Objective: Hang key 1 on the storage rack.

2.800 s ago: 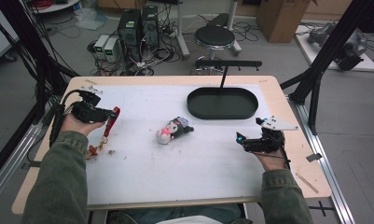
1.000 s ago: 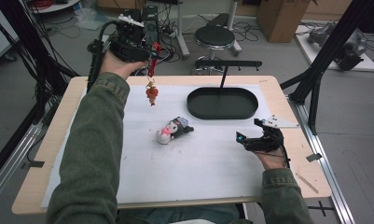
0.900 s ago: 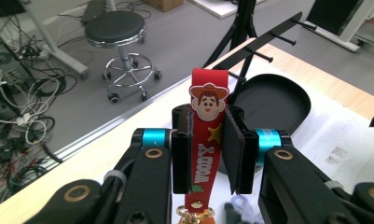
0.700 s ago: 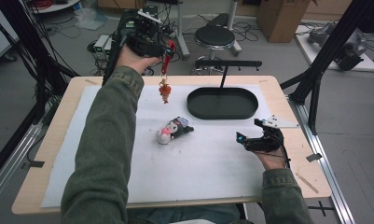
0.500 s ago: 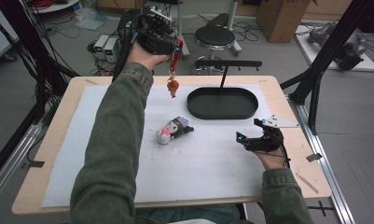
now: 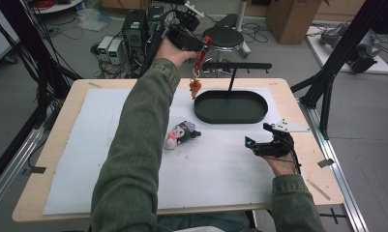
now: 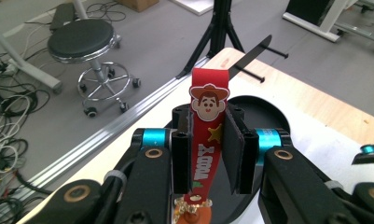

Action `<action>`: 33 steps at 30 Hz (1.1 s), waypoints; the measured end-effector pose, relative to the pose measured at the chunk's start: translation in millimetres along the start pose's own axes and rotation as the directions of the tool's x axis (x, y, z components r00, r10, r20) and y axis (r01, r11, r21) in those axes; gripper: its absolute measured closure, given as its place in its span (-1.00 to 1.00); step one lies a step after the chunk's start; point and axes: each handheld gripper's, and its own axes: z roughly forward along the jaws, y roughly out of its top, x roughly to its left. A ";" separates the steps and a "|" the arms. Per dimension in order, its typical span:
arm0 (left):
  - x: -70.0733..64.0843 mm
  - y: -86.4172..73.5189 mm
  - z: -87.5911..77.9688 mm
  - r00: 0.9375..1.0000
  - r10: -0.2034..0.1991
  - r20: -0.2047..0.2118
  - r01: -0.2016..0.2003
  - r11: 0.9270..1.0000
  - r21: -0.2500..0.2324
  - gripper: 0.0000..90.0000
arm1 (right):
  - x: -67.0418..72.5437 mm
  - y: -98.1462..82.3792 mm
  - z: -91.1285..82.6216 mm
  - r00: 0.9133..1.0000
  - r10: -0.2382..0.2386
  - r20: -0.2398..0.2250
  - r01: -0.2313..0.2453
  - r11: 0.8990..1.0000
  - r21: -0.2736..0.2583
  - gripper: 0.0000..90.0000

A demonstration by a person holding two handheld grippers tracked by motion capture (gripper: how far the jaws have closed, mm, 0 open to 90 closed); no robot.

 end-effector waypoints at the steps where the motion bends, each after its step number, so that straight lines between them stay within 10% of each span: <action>1: -2.0 1.2 3.1 1.000 0.001 -0.001 -0.001 1.000 0.003 0.65 | -0.1 0.0 -0.1 1.000 0.001 -0.001 -0.001 1.000 0.001 -0.99; 13: -24.2 16.3 33.6 1.000 0.017 -0.002 -0.017 0.999 0.031 0.65 | -0.1 0.2 -1.1 1.000 0.004 0.007 -0.004 1.000 -0.006 -0.99; 33: -2.8 11.8 72.7 0.998 -0.032 -0.051 0.033 0.999 0.023 0.65 | -4.7 -0.3 2.2 1.000 0.015 0.005 -0.015 1.000 -0.001 -0.99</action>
